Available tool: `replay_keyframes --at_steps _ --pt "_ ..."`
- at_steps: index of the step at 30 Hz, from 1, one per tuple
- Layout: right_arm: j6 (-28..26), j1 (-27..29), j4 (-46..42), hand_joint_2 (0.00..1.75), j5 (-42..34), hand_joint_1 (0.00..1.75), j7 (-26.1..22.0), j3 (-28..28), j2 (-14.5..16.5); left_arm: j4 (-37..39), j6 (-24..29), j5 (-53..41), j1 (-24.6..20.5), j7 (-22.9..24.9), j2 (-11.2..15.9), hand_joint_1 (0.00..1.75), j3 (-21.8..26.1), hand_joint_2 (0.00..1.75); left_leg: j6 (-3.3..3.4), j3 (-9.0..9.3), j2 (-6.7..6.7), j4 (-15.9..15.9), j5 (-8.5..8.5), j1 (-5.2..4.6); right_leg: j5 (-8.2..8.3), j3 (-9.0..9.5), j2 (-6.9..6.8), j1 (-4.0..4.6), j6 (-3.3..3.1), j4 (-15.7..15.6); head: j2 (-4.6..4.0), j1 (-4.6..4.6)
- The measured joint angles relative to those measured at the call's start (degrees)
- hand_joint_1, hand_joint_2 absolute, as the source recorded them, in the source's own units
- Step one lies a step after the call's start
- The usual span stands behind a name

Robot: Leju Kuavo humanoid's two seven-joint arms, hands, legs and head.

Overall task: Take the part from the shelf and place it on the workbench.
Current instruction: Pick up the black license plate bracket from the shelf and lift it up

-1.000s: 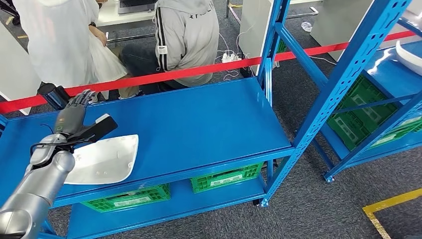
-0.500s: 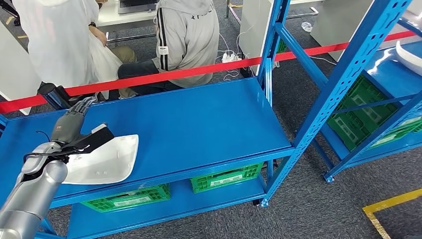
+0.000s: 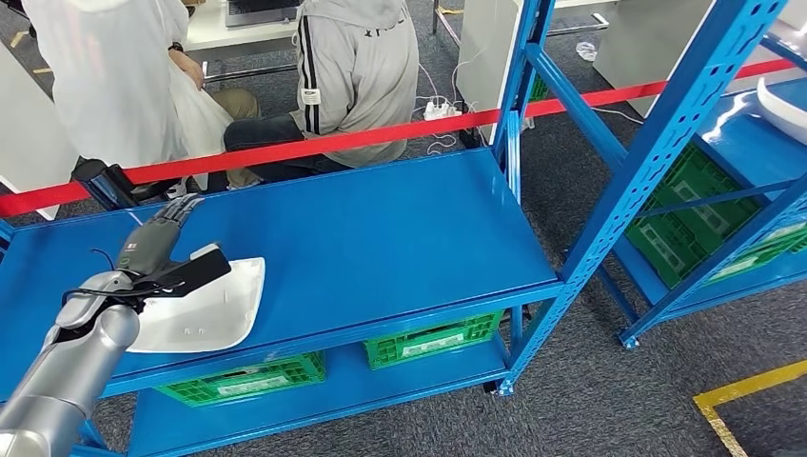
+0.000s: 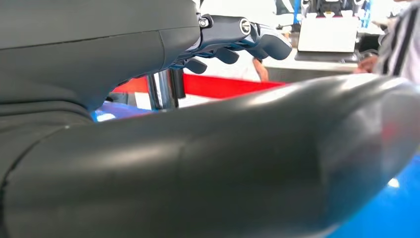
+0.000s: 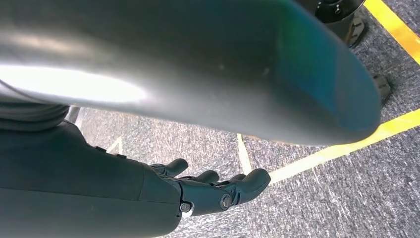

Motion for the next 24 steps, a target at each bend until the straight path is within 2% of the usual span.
replay_keyframes --at_steps 1,24 --pt "0.0 0.0 0.0 0.0 0.0 0.0 0.0 -0.1 0.0 0.2 0.0 0.0 0.2 0.0 -0.2 0.0 -0.3 1.75 0.0 0.0 0.0 0.0 0.0 0.0 0.0 0.0 0.0 0.0 0.0 0.0 0.0 0.0" --pt "-0.1 0.1 0.0 0.0 -0.1 0.0 -0.1 -0.6 0.0 3.2 -1.0 1.9 0.4 -0.8 -0.8 0.0 -3.3 1.75 0.0 0.0 0.01 0.0 -0.01 0.0 0.0 0.0 0.0 0.0 0.0 0.0 0.0 0.0"
